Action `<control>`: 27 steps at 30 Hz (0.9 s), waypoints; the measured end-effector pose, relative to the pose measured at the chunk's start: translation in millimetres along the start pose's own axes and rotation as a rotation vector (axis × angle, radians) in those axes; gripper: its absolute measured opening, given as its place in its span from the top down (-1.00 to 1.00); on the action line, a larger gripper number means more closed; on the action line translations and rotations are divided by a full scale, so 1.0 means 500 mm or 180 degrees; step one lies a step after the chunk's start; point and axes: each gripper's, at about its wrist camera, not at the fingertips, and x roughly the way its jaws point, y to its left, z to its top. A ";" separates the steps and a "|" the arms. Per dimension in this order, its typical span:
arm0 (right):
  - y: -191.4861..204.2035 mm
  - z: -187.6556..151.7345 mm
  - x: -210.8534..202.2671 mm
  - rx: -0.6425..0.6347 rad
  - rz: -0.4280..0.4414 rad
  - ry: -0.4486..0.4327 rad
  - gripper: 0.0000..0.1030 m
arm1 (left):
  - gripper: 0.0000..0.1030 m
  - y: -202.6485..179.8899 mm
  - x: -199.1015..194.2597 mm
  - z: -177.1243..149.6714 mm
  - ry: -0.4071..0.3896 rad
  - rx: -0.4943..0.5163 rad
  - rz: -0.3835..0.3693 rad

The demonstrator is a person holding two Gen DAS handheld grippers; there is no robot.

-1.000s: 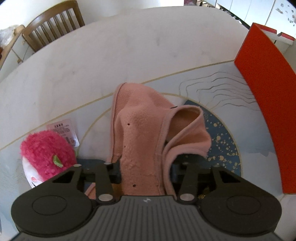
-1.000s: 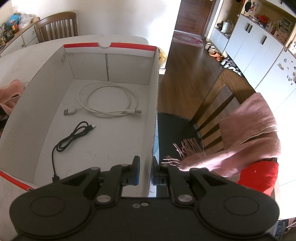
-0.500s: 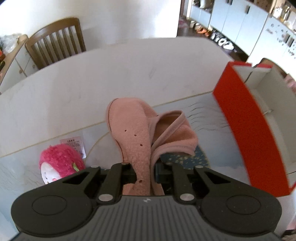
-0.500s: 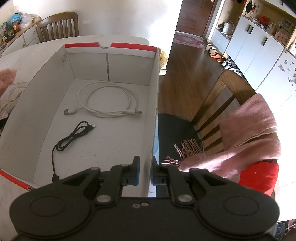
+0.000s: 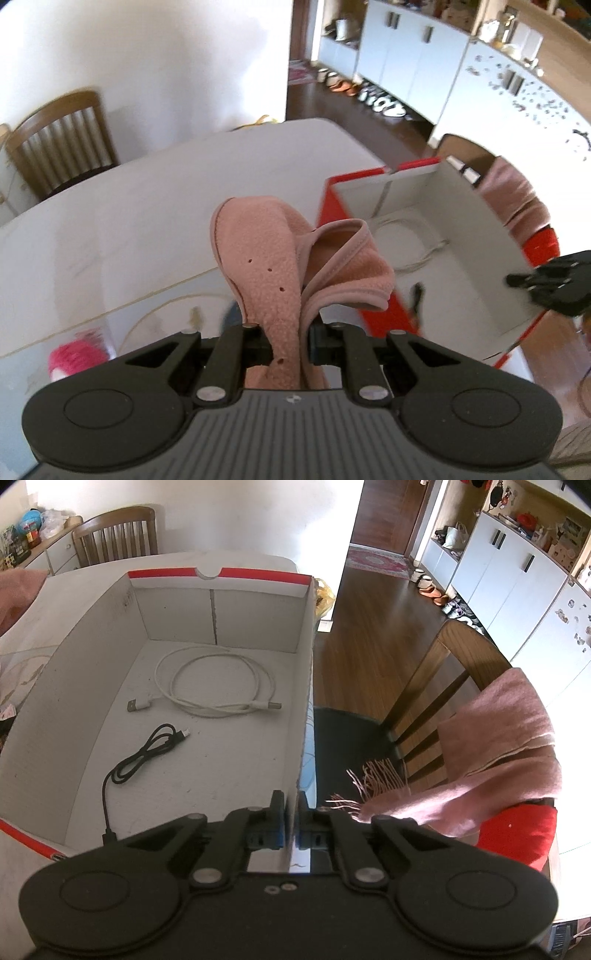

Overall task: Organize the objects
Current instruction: 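Lift the pink fleece cloth with the left tool and lower it into the box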

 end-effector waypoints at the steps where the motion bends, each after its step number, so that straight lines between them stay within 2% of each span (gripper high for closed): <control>1: 0.000 0.000 0.000 0.0003 0.0001 -0.0001 0.92 | 0.75 -0.012 -0.001 0.008 -0.0017 0.0018 -0.0042; 7: 0.000 0.000 0.001 0.0009 0.0012 -0.0006 0.93 | 0.75 -0.096 -0.001 0.059 -0.0057 0.0141 -0.0275; 11: 0.000 0.000 0.001 0.0018 0.0016 -0.0007 0.93 | 0.75 -0.155 0.010 0.093 -0.0028 0.0170 -0.0454; 17: 0.002 0.001 0.001 0.0021 0.0020 -0.0022 0.93 | 0.75 -0.238 0.045 0.129 0.0062 0.0193 -0.0601; 22: 0.000 0.000 0.001 0.0024 0.0039 -0.0030 0.93 | 0.74 -0.310 0.103 0.141 0.0190 0.0288 -0.0627; 27: -0.006 -0.001 0.000 0.0066 0.0078 -0.0038 0.94 | 0.75 -0.352 0.168 0.131 0.0333 0.0337 -0.0536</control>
